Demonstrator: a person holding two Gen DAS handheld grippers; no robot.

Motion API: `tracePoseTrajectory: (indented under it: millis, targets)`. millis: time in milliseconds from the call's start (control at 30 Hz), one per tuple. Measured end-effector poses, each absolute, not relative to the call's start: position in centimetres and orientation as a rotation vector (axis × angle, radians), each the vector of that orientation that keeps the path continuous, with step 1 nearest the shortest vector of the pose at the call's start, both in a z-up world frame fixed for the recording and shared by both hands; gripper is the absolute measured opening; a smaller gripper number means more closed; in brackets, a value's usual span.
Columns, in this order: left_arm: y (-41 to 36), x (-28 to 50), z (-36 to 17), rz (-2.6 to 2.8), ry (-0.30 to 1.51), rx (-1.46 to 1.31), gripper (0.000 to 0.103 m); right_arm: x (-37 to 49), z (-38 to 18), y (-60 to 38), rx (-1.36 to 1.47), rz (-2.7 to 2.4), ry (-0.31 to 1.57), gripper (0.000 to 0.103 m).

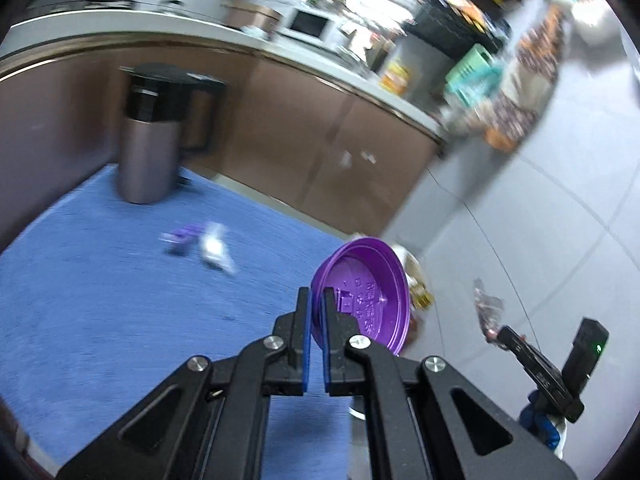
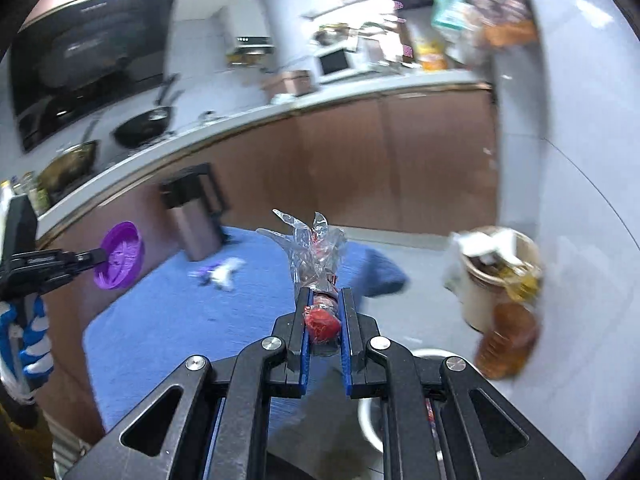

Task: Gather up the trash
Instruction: 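Carry the purple lid and clear wrapper to the bin and open both grippers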

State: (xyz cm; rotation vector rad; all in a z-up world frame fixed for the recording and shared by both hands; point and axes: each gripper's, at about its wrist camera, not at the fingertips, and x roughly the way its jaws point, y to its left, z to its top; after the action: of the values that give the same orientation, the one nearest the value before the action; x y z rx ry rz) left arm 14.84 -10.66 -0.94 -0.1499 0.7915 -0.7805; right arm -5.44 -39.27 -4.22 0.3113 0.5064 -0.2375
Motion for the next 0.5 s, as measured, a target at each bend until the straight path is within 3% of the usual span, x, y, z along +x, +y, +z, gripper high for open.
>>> tracePoseTrajectory:
  millis: [500]
  targets:
    - [-34.1,13.0,-13.1,-0.926,1.026,0.211,0.004,-3.8,-18.3,-49.0,0.498,-0.394,0.74,0.012]
